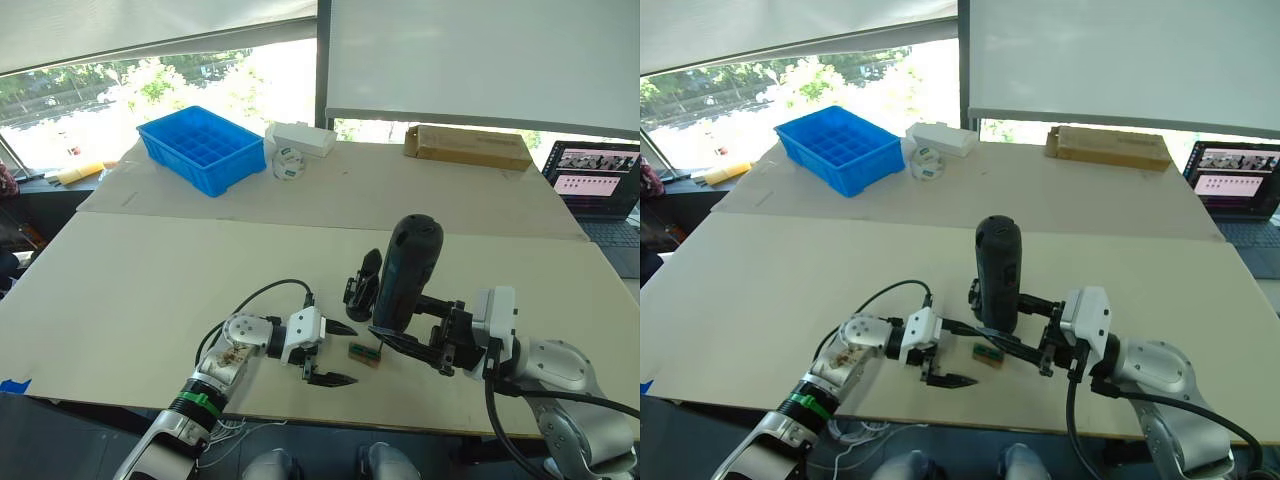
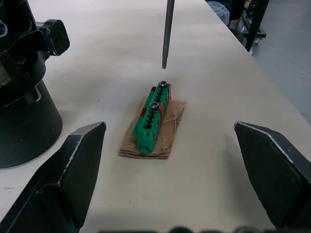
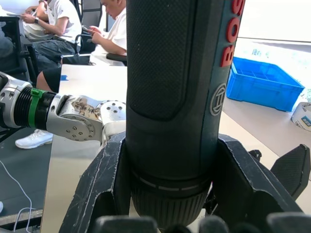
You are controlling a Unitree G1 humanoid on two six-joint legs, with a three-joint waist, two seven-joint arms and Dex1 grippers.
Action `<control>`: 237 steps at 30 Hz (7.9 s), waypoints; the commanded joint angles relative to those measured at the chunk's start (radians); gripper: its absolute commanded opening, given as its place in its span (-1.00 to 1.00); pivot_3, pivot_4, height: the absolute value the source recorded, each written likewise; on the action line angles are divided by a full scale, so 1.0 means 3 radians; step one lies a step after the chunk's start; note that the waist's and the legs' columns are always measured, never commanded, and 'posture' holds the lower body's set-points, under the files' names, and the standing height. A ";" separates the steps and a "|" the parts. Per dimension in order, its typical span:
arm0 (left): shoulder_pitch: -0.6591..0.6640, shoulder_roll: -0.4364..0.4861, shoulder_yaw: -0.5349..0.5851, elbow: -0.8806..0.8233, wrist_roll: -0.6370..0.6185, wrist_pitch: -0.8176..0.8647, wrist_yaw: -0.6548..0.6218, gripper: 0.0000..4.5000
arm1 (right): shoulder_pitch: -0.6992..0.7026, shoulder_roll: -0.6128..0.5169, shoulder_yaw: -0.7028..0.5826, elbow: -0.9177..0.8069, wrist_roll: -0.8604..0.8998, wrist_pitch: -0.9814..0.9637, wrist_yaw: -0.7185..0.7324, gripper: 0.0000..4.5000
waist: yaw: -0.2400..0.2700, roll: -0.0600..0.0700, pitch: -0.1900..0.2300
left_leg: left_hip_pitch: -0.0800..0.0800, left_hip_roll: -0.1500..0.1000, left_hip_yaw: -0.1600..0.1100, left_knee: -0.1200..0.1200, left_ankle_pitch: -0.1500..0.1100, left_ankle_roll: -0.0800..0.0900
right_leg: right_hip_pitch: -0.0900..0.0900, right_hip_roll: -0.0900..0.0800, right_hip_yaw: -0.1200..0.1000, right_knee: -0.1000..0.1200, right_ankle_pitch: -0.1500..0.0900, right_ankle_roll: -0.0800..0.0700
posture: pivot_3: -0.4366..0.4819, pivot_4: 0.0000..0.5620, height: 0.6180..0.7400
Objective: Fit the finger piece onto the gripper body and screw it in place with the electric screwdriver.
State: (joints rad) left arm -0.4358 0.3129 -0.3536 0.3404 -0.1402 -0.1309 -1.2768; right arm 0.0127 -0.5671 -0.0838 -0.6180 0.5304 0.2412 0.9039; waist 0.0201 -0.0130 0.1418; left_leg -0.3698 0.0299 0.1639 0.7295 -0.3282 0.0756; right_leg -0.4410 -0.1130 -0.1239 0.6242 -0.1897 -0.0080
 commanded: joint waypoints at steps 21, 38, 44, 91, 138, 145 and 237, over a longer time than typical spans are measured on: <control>0.0042 -0.0106 -0.0118 -0.0006 0.0053 0.0055 -0.0015 1.00 | 0.0009 0.0035 0.0002 -0.0031 -0.0086 -0.0189 -0.0026 -0.15 | 0.0014 0.0000 0.0000 | -0.0002 0.0000 -0.0002 0.0000 -0.0002 0.0003 | 0.0000 -0.0003 0.0001 -0.0004 -0.0001 0.0001 | -0.05 -0.47 1.00; 0.0060 -0.0093 -0.0123 -0.0006 0.0073 0.0076 0.0012 1.00 | 0.0016 0.0011 0.0066 -0.0001 -0.0083 -0.0185 -0.0015 -0.15 | 0.0015 0.0000 0.0000 | -0.0003 0.0000 -0.0004 0.0000 -0.0004 0.0005 | 0.0000 -0.0004 0.0001 -0.0008 -0.0001 0.0002 | -0.05 -0.47 1.00; 0.0061 -0.0090 -0.0126 -0.0013 0.0077 0.0083 0.0015 1.00 | 0.0008 0.0017 0.0065 0.0013 -0.0111 -0.0211 -0.0024 -0.15 | 0.0015 0.0000 0.0000 | -0.0004 0.0000 -0.0004 -0.0001 -0.0004 0.0006 | 0.0000 -0.0005 0.0001 -0.0011 0.0000 0.0003 | -0.05 -0.47 1.00; 0.0067 -0.0081 -0.0151 -0.0058 0.0068 0.0142 -0.0001 1.00 | 0.0124 -0.0039 0.0081 -0.0208 0.0130 -0.0181 -0.0070 -0.15 | 0.0020 0.0001 0.0001 | -0.0012 0.0000 -0.0007 -0.0003 -0.0010 0.0015 | 0.0005 -0.0008 -0.0002 -0.0040 0.0008 0.0013 | -0.05 -0.47 1.00; 0.0082 -0.0100 -0.0165 -0.0008 0.0068 0.0131 -0.0020 1.00 | 0.0061 -0.0081 0.0016 -0.0118 0.0046 -0.0215 -0.0043 -0.15 | 0.0022 0.0001 0.0001 | -0.0013 0.0000 -0.0007 -0.0003 -0.0010 0.0016 | 0.0005 -0.0009 -0.0002 -0.0042 0.0008 0.0013 | -0.05 -0.47 1.00; 0.0088 -0.0102 -0.0166 -0.0010 0.0067 0.0134 -0.0018 1.00 | 0.0053 -0.0088 0.0010 -0.0133 0.0059 -0.0210 -0.0045 -0.15 | 0.0022 0.0001 0.0001 | -0.0013 0.0000 -0.0007 -0.0003 -0.0010 0.0016 | 0.0005 -0.0009 -0.0002 -0.0042 0.0008 0.0013 | -0.05 -0.47 1.00; 0.0129 -0.0080 -0.0205 -0.0137 0.0050 0.0241 0.0026 1.00 | 0.0073 -0.0035 0.0101 -0.0031 0.0034 -0.0212 -0.0058 -0.15 | 0.0022 0.0001 0.0001 | -0.0015 0.0000 -0.0007 -0.0002 -0.0011 0.0016 | 0.0004 -0.0006 -0.0003 -0.0043 0.0008 0.0014 | -0.05 -0.47 1.00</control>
State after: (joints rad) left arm -0.4194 0.2945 -0.3899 0.2749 -0.1374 -0.0628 -1.2687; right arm 0.0451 -0.5845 -0.0459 -0.5987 0.5135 0.1973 0.8912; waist 0.0269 -0.0126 0.1420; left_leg -0.3744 0.0300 0.1619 0.7288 -0.3316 0.0805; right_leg -0.4397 -0.1147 -0.1247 0.6114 -0.1872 -0.0039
